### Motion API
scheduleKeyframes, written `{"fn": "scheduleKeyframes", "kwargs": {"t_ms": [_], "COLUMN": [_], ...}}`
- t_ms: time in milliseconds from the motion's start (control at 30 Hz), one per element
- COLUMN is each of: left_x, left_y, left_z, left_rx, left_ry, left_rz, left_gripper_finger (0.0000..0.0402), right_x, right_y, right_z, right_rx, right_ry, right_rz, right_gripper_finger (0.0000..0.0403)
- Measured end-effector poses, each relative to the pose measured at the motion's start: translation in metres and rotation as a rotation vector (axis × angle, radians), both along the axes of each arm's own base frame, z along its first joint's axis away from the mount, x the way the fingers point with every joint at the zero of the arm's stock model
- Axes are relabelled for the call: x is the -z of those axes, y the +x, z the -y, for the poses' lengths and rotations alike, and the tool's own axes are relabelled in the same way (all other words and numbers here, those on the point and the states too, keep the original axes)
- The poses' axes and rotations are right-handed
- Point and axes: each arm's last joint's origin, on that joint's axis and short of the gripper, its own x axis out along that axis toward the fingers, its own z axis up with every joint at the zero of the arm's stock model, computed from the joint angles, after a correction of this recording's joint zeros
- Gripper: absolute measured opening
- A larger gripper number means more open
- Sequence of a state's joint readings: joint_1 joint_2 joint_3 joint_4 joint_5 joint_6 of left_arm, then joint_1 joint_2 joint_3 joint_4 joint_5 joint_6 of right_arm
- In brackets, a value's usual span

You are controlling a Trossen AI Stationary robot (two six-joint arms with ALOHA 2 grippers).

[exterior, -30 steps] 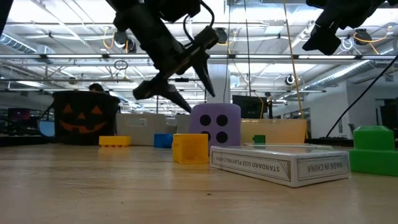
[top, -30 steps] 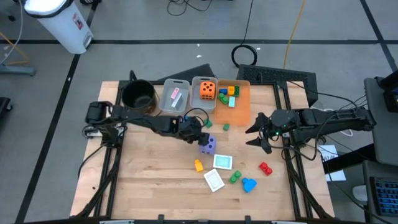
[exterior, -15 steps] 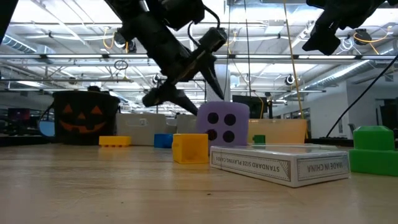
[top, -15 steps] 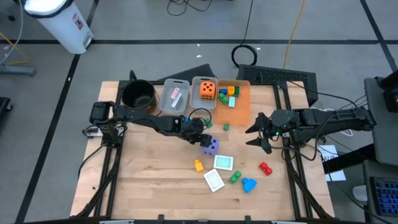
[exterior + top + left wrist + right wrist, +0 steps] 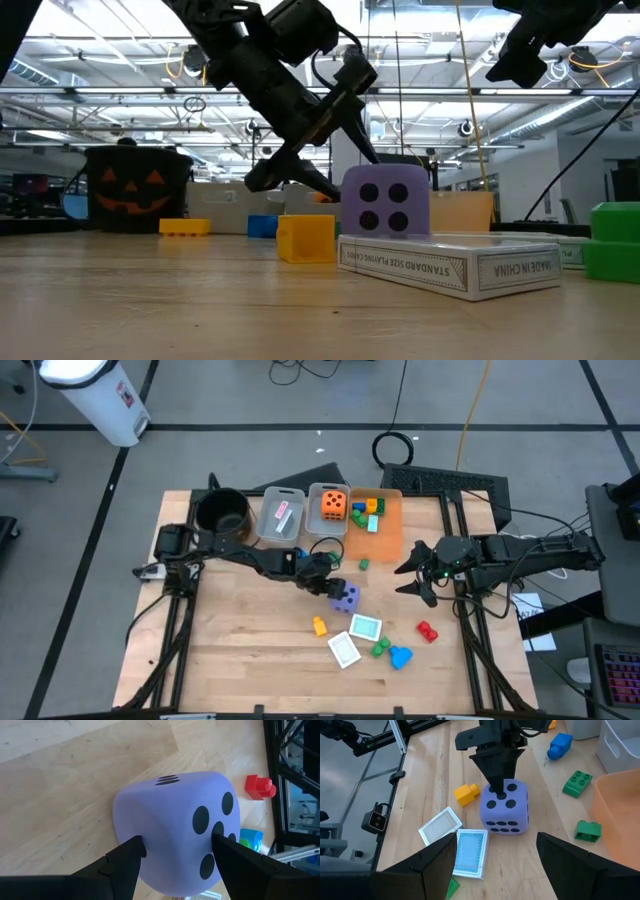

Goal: Pick & Place Toys
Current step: Put the purple dice into the right gray bin

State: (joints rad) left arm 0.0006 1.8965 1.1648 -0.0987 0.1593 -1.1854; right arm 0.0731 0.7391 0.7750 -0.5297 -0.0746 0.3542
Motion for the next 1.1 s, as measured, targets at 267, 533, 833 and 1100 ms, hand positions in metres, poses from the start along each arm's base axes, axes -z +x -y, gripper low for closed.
{"fn": "scheduleKeyframes", "kwargs": {"t_ms": [267, 533, 833, 1100], "left_x": [0.001, 0.001, 0.001, 0.0], "left_y": [-0.001, -0.002, -0.001, 0.001], "left_z": [-0.004, -0.005, -0.007, -0.013], "left_rx": [-0.029, -0.059, -0.063, -0.047], "left_ry": [-0.016, -0.027, -0.022, -0.049], "left_rz": [-0.015, -0.027, -0.024, 0.018], "left_gripper_finger": [0.0213, 0.0115, 0.0093, 0.0091], "right_x": [0.0, 0.0, 0.0, 0.0], "right_y": [0.0, 0.0, 0.0, 0.0], "right_z": [0.0, 0.0, 0.0, 0.0], "right_rx": [-0.002, -0.004, -0.004, -0.002], "right_ry": [-0.003, -0.006, -0.007, -0.005], "right_rz": [0.0, 0.001, 0.001, -0.001], "right_gripper_finger": [0.0265, 0.0265, 0.0265, 0.0265]}}
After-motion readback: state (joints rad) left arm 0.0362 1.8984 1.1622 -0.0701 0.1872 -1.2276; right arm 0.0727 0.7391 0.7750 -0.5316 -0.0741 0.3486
